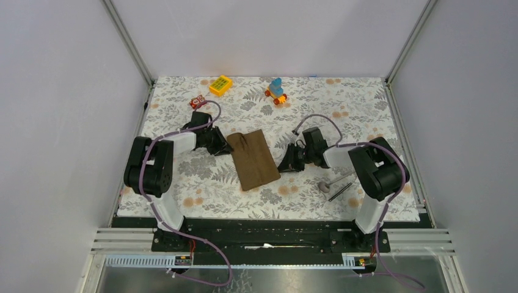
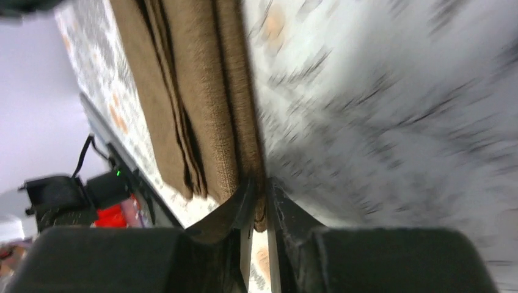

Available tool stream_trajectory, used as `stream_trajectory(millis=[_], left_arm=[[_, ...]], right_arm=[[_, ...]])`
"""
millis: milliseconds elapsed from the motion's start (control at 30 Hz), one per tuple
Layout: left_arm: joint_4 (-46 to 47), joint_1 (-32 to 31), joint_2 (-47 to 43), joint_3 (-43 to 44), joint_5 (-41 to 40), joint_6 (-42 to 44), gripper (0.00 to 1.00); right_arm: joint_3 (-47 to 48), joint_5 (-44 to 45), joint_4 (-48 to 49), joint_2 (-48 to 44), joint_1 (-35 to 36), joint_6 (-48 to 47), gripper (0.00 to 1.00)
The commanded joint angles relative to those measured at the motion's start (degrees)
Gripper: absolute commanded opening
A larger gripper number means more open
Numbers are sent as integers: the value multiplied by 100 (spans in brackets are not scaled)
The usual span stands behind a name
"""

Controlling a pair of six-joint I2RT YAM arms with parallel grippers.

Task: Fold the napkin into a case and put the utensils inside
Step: Rotate the 2/3-rectangle-folded napkin at the center of the board, then pick up the 2/3-rectangle-folded napkin at the center of the board.

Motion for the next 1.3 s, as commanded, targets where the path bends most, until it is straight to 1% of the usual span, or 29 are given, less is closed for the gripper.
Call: stream_trajectory(millis=[0,33,67,133,167,233,300,333,367,400,433,467,500,533,600,667,700,800,933,1067,1167,1267], left_arm=[[-270,-330,359,526,-634,440,28],[-408,-404,295,600,-815,500,29],[-578,-478,135,621,-1043,557,32],[-854,-626,-365,523,-1464,644,43],[-980,-702,-692,438,-1623,667,48],[-1335,-941,-1358,227,-1942,654,55],[-1606,-1324,-2012,21,-2159,506,61],[-1770,-1591,-2289,-53,-2250,327,62],[-1949,-1896,-2515,-110,-2464,86,63],[-2098,-2287,-2715,-126,-2658,-176,78],[-2278,-2751,-2848,-107,-2931,-490,86],[-2461,-3215,-2855,-37,-3278,-833,89],[-2600,-3727,-2781,45,-3569,-1172,90],[-2708,-4162,-2619,180,-3809,-1443,90],[-3014,-4837,-2065,588,-4230,-1854,90],[-3501,-5241,-1306,1177,-4663,-2021,89],[-3744,-5375,-912,1604,-4775,-2064,86],[-4162,-5589,-56,2273,-5096,-2076,80],[-4170,-5648,555,2669,-5223,-1890,74],[-4164,-5648,952,2889,-5252,-1697,68],[-4153,-5649,1191,3013,-5206,-1592,61],[-4080,-5651,1349,2959,-5077,-1587,55]], right_arm=[[-804,-90,1116,-453,790,1035,19],[-1017,-140,1385,-637,911,1242,19],[-1198,-159,1569,-835,976,1402,19],[-1474,-77,1546,-1351,985,1482,23],[-1491,67,1188,-1628,938,1259,30],[-1265,775,-130,-2152,790,596,47],[-1092,1475,-1142,-2595,553,147,62],[-1081,1681,-1565,-2762,362,28,69],[-1090,1787,-1726,-2909,145,-44,75],[-1126,1815,-1811,-3012,-60,-121,79],[-1131,1808,-1919,-3081,-241,-196,82],[-1112,1781,-2020,-3102,-407,-258,83],[-1114,1705,-2072,-3090,-550,-326,84],[-1124,1608,-2083,-3060,-678,-372,84],[-1176,1387,-2045,-2969,-900,-385,84],[-1223,1148,-1963,-2870,-1049,-362,84],[-1241,1081,-1943,-2838,-1090,-357,84],[-1264,946,-1927,-2838,-1138,-375,84],[-1304,955,-1953,-2970,-1166,-421,84],[-1302,945,-1953,-2984,-1177,-470,85],[-1275,936,-1955,-2893,-1179,-527,85],[-1248,841,-1927,-2800,-1175,-539,85]])
